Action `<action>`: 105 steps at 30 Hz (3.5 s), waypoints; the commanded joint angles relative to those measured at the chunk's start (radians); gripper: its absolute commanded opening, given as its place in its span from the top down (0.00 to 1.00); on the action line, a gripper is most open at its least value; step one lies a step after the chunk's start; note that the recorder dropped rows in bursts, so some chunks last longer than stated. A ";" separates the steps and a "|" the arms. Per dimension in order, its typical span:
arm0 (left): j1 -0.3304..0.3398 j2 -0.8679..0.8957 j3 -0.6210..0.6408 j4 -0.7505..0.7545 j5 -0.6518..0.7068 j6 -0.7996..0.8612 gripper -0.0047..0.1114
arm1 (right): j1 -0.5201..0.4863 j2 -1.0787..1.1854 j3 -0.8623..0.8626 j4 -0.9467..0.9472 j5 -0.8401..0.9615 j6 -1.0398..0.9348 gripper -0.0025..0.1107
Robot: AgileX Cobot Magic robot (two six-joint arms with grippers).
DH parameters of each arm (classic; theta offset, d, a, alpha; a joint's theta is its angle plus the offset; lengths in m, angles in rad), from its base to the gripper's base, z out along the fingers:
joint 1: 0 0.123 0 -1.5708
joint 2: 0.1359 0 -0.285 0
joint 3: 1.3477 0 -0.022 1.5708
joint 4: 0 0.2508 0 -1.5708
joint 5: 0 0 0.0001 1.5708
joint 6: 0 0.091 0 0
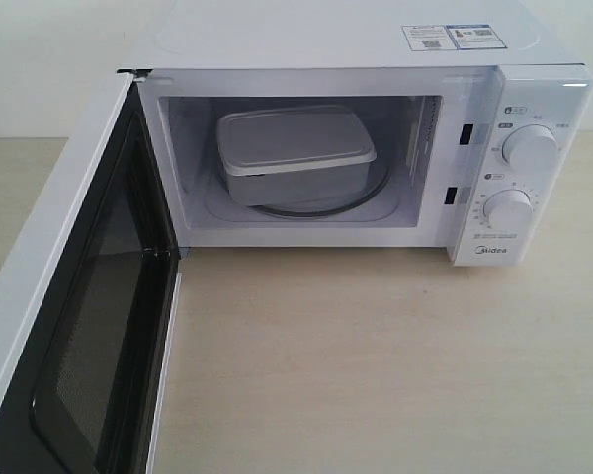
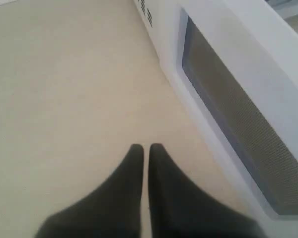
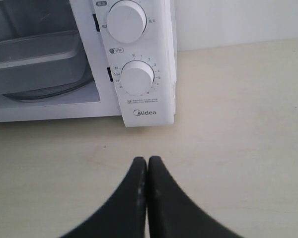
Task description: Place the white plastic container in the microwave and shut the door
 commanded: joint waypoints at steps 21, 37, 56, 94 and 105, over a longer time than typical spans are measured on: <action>-0.119 0.329 -0.009 -0.361 0.109 0.455 0.92 | -0.003 -0.005 0.000 -0.006 -0.002 -0.001 0.98; -0.437 0.457 -0.031 -0.476 -0.187 0.455 0.92 | -0.003 -0.005 0.000 -0.006 -0.002 -0.001 0.98; -0.489 0.681 -0.226 -0.516 -0.343 0.515 0.92 | -0.003 -0.005 0.000 -0.006 -0.002 -0.001 0.98; -0.489 0.473 -0.300 -0.554 -0.084 0.470 0.92 | -0.003 -0.005 0.000 -0.030 -0.445 -0.017 0.98; -0.489 0.301 -0.300 -0.550 -0.049 0.397 0.92 | -0.003 0.025 -0.349 -0.234 -0.323 0.267 0.98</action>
